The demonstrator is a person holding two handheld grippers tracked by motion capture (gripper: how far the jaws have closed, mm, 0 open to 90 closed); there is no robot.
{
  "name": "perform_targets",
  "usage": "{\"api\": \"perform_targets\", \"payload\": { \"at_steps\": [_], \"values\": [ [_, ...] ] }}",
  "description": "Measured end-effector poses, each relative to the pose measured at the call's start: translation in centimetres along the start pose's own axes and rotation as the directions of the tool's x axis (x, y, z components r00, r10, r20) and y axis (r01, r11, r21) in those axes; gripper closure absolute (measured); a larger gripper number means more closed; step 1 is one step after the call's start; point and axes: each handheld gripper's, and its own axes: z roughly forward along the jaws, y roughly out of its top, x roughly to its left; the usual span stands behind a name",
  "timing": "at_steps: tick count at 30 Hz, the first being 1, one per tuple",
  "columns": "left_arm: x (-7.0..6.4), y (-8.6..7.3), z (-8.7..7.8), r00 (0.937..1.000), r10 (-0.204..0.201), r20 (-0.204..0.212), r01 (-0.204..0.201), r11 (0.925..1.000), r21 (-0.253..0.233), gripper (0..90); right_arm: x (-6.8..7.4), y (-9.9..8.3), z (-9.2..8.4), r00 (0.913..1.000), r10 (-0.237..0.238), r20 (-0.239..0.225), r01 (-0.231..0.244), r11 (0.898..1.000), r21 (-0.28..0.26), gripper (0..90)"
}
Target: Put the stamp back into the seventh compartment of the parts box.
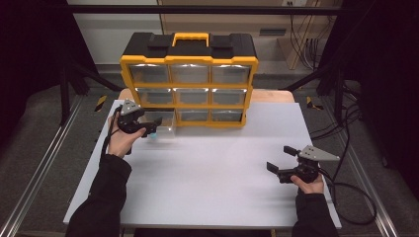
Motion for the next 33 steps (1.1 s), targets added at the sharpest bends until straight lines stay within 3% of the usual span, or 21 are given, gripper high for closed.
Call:
{"api": "perform_targets", "payload": {
  "at_steps": [12,33],
  "values": [
    [-0.7,-0.1,-1.0,0.9994,0.022,0.026,-0.022,0.9992,-0.034,8.1,0.0,0.0,0.0,1.0000,0.001,0.000,-0.001,1.000,-0.003,0.6],
    [-1.5,-1.1,-2.4,0.9982,0.036,0.049,-0.033,0.9975,-0.062,1.8,0.0,0.1,-0.1,1.0000,0.004,0.000,-0.004,1.000,-0.004,0.6]
  ]
}}
